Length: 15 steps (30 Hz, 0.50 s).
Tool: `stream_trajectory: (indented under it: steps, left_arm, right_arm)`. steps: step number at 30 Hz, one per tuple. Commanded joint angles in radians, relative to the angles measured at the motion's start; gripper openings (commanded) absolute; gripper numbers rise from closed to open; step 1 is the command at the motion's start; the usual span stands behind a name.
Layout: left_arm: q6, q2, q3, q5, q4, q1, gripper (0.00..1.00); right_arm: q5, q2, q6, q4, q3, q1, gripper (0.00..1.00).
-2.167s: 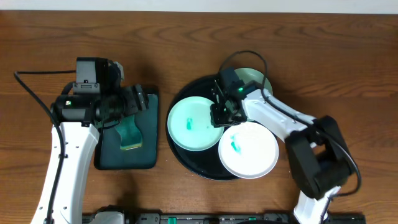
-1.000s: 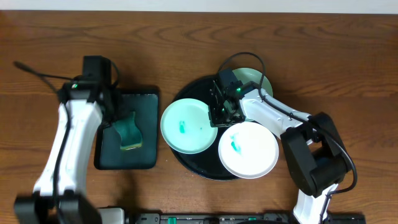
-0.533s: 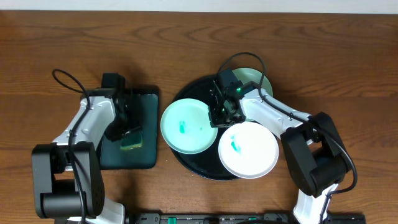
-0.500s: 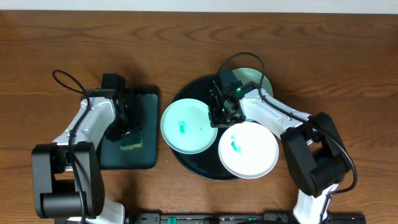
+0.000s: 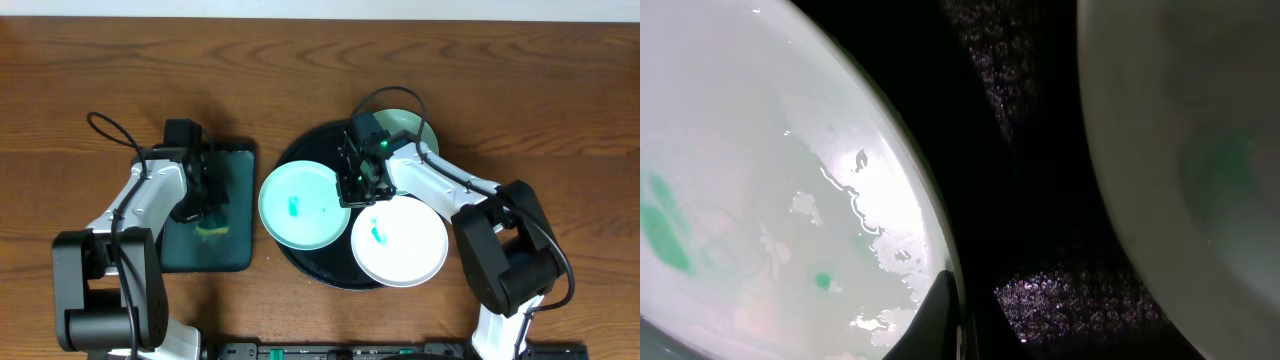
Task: Clean dirty plates on tray and stack at the side
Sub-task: 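Grasp the green sponge from the water tray with the left gripper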
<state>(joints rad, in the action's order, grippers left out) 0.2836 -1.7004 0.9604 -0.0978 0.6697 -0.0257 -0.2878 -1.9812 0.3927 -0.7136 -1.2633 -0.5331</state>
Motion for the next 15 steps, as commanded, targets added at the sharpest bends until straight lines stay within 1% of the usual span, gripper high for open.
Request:
stream_trajectory:
  steps: [1, 5, 8, 10, 11, 15]
  left_arm:
    - [-0.01, -0.024, -0.01, -0.034, -0.003, -0.004, 0.07]
    - [-0.018, -0.002, -0.005, -0.049, 0.005, -0.004, 0.07]
    - [-0.021, 0.077, -0.004, -0.048, -0.006, -0.004, 0.07]
    - [-0.02, 0.161, 0.0, -0.048, -0.01, -0.004, 0.07]
    - [-0.021, 0.256, 0.001, -0.048, -0.013, -0.002, 0.07]
    - [-0.03, 0.449, 0.001, -0.04, -0.013, -0.002, 0.07]
  right_arm:
    - [0.025, -0.014, -0.032, -0.024, 0.011, -0.004, 0.01]
    - [0.025, -0.014, -0.031, -0.027, 0.011, -0.003, 0.01]
    - [0.025, -0.014, -0.035, -0.03, 0.011, -0.003, 0.01]
    - [0.025, -0.014, -0.035, -0.03, 0.011, -0.003, 0.01]
    - [0.025, -0.014, -0.035, -0.027, 0.011, -0.003, 0.01]
    - [0.025, -0.014, -0.035, -0.023, 0.011, -0.003, 0.01]
